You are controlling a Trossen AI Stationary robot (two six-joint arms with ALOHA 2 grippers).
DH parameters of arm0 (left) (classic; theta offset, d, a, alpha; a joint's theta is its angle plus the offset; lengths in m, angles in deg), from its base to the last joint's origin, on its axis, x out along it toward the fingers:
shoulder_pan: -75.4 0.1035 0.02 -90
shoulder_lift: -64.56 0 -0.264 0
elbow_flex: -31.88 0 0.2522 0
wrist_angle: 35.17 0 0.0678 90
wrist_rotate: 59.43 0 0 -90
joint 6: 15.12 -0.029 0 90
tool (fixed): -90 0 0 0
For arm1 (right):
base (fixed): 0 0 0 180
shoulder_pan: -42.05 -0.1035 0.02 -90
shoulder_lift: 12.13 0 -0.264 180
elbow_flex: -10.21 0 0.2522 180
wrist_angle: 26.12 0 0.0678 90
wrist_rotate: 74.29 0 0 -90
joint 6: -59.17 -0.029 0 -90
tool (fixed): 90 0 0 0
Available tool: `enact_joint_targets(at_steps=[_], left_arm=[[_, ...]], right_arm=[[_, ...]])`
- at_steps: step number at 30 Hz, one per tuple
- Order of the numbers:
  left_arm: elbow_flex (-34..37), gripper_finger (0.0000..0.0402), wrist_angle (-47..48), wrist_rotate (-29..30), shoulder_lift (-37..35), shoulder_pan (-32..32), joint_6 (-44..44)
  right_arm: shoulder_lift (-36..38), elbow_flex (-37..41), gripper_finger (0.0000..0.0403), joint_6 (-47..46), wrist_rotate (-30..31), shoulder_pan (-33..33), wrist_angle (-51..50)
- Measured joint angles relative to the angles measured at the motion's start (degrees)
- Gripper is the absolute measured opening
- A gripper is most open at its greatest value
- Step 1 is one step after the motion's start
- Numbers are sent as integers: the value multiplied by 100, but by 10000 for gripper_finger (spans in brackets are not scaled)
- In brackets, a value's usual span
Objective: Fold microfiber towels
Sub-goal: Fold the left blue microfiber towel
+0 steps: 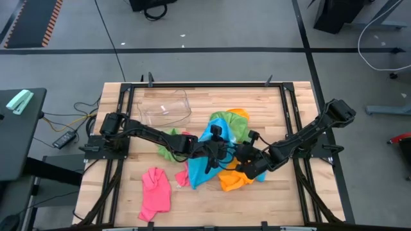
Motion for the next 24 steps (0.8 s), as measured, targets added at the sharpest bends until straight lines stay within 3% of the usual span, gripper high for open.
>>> enact_joint_targets(at_steps=[7, 16, 20, 24], left_arm=[[0, 164, 157, -182, 0, 174, -32], [-4, 156, 911, -862, -10, 264, -206], [-4, 146, 1350, -734, -36, 190, -341], [-2, 150, 1526, -127, -36, 137, -478]], right_arm=[[0, -2, 41, 749, -167, -638, 5], [0, -4, 41, 228, -250, -911, -345], [0, -4, 41, 98, -267, -913, -386], [0, -4, 41, 96, -265, -908, -372]])
